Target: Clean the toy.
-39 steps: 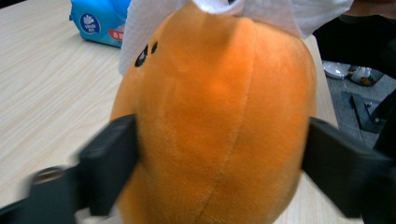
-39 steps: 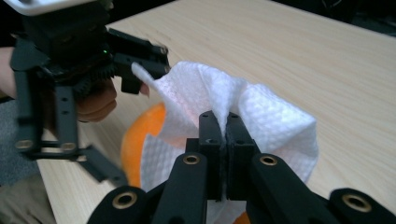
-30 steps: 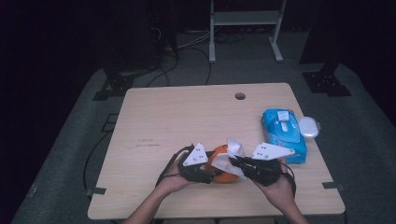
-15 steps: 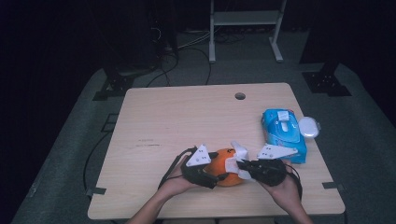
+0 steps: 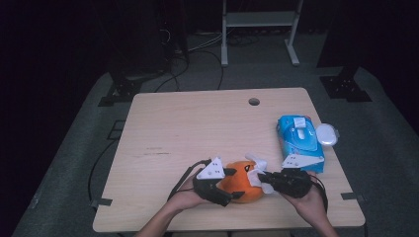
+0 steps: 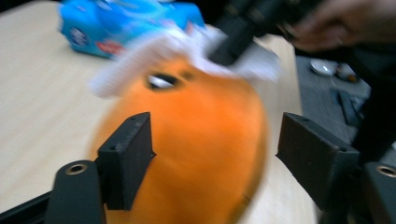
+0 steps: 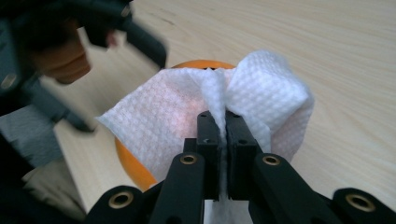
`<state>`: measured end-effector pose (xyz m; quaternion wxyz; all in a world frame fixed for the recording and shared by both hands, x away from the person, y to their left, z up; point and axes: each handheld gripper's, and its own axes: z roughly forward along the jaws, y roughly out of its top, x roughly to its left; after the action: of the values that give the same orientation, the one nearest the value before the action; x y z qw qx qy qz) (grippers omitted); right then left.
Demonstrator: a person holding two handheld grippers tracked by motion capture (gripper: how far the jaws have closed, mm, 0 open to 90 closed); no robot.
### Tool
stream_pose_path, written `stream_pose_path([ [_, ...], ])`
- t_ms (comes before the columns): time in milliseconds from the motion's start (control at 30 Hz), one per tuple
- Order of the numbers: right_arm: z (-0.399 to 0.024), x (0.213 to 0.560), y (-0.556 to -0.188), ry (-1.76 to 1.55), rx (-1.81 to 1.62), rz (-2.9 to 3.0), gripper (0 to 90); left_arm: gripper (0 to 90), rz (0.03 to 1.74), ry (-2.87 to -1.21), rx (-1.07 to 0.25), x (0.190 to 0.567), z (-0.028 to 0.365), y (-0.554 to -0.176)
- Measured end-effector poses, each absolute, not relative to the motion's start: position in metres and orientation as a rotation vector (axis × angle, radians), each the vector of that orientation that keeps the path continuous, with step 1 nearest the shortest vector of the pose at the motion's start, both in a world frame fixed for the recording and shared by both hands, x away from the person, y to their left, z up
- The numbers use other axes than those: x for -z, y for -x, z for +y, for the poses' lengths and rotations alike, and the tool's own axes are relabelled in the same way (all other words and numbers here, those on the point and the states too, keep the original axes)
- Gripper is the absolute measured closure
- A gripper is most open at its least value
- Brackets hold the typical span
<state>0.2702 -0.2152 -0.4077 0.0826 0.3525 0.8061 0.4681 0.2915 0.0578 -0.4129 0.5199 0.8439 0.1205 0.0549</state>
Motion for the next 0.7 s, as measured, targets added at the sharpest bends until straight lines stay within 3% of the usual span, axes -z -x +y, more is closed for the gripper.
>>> stream_pose_path([
  [100, -0.218, 0.410, -0.268, -1.021, -1.391, 2.441, 85.2, 24.4, 0.297, -1.985, -0.099, 0.412, 0.056, -0.304],
  [267, -0.224, 0.414, -0.265, -1.014, -1.387, 2.458, 85.0, 30.3, 0.294, -2.016, -0.022, 0.420, 0.046, -0.323],
  [533, -0.232, 0.418, -0.270, -1.020, -1.372, 2.475, 84.4, 32.7, 0.320, -2.083, 0.084, 0.438, 0.033, -0.326],
  [700, -0.235, 0.423, -0.270, -1.032, -1.376, 2.500, 84.0, 42.8, 0.284, -2.123, 0.000, 0.438, 0.028, -0.319],
])
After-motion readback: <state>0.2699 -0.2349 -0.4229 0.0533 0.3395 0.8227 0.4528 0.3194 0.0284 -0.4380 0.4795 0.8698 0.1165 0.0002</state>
